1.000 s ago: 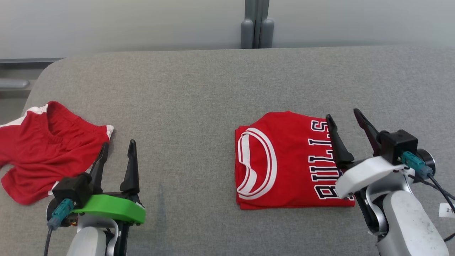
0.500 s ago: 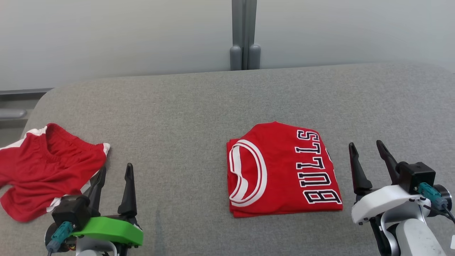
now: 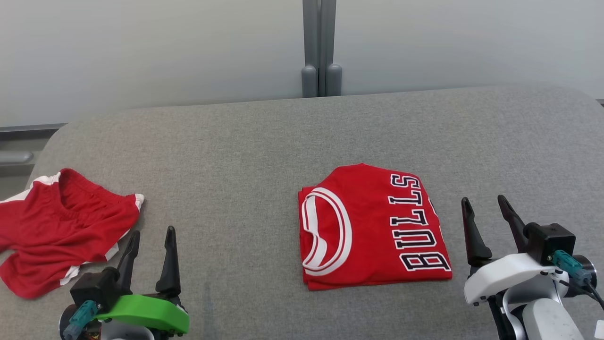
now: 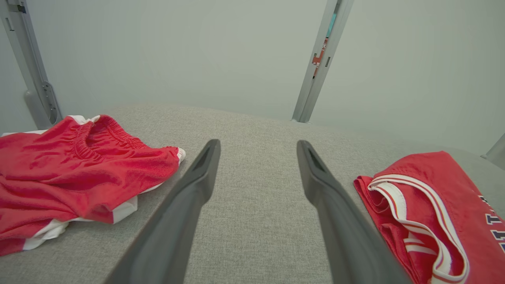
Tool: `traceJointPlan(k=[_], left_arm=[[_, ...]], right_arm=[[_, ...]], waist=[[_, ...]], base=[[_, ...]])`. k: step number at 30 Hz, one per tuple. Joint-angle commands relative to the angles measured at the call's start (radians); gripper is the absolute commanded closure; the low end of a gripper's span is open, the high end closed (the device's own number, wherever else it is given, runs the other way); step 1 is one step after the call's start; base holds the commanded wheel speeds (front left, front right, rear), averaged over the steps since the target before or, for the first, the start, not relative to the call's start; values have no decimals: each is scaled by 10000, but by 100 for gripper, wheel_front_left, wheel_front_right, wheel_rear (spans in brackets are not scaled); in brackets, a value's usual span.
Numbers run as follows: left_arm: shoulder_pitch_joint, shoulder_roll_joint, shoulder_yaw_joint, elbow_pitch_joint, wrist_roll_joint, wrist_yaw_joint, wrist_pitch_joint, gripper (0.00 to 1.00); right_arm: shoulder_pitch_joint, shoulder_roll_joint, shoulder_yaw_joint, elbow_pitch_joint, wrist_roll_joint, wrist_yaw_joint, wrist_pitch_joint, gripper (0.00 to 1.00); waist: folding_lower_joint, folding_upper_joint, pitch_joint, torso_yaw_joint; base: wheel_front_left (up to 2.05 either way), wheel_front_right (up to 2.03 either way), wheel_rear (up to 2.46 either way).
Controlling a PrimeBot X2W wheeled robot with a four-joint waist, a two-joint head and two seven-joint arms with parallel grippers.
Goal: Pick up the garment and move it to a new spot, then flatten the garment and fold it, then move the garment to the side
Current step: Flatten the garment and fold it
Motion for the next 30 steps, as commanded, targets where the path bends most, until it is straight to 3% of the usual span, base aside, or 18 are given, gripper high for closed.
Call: traceJointPlan(k=[1, 3, 4, 5, 13, 22, 30], left_arm=[[14, -15, 41, -9, 92, 9, -26, 0], [-23, -34, 37, -31, 108, 8, -26, 0], [-50, -39, 33, -42, 112, 7, -26, 0], [-94, -44, 35, -62, 125, 7, -26, 0], [-767, -42, -92, -274, 166, -4, -26, 0], [-1666, -162, -625, -349, 22, -23, -28, 0], [-1916, -174, -892, -281, -108, -27, -26, 0]], right_arm=[[59, 1, -1, -16, -49, -11, 30, 0], [13, 10, 60, 33, -55, -11, 107, 0], [-56, -13, 110, 49, -71, -11, 98, 73], [-172, -65, 242, 91, -85, -11, 151, 100], [-1973, 67, 1250, 1330, -160, -11, 344, 100], [-4529, 262, 2107, 4576, 252, -13, -191, 100], [-5491, 272, 2521, 6921, 598, -13, -546, 100]], waist=[[0, 0, 32, 26], [0, 0, 75, 60], [0, 0, 103, 80], [0, 0, 155, 103], [0, 0, 1053, 402], [0, 0, 2202, 1457], [0, 0, 2476, 2106]], base=[[0, 0, 0], [0, 0, 0], [0, 0, 0], [0, 0, 0], [0, 0, 0], [0, 0, 0], [0, 0, 0]])
